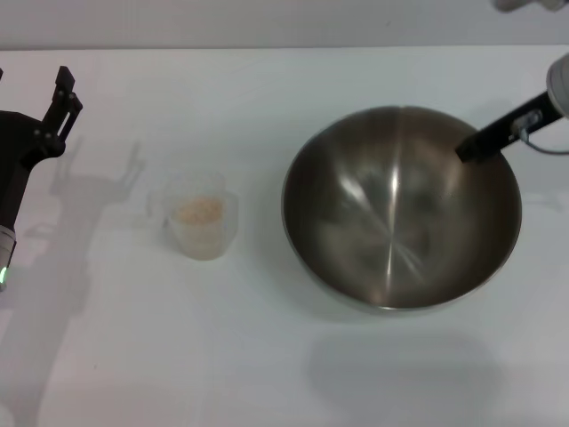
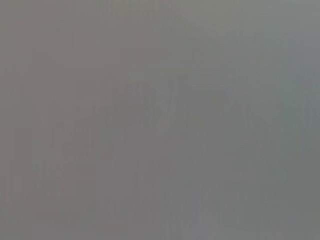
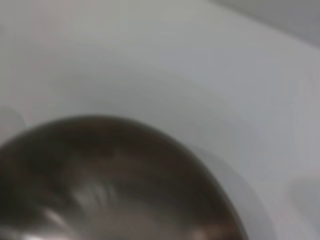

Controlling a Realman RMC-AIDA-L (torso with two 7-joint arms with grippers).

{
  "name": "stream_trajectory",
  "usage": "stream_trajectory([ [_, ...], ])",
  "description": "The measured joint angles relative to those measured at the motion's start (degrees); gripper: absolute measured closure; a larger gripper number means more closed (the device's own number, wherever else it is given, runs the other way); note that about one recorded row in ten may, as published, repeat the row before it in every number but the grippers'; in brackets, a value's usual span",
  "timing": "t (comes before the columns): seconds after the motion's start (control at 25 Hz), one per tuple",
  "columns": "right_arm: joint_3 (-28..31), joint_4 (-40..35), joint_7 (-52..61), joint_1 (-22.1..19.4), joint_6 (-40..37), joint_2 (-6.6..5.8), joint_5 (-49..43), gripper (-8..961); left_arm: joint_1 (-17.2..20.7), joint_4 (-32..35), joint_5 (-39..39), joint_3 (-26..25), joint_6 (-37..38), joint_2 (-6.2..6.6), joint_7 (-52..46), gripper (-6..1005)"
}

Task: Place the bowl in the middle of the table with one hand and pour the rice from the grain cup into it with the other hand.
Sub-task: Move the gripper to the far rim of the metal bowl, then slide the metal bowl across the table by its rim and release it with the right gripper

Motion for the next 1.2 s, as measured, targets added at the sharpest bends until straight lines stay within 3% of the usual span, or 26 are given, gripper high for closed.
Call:
stream_trajectory([
  [0.64, 1.1, -0.5, -9.8, 0.2, 4.3, 0.05, 12.1, 953, -0.2, -0.1, 0.0, -0.6, 0.3, 0.0, 0.0, 186],
  [1.2, -4.9, 7.0, -11.1, 2.4, 3.6, 0.18, 13.1, 954, -0.2, -0.1, 0.0, -0.6, 0.3, -0.09, 0.0, 194],
])
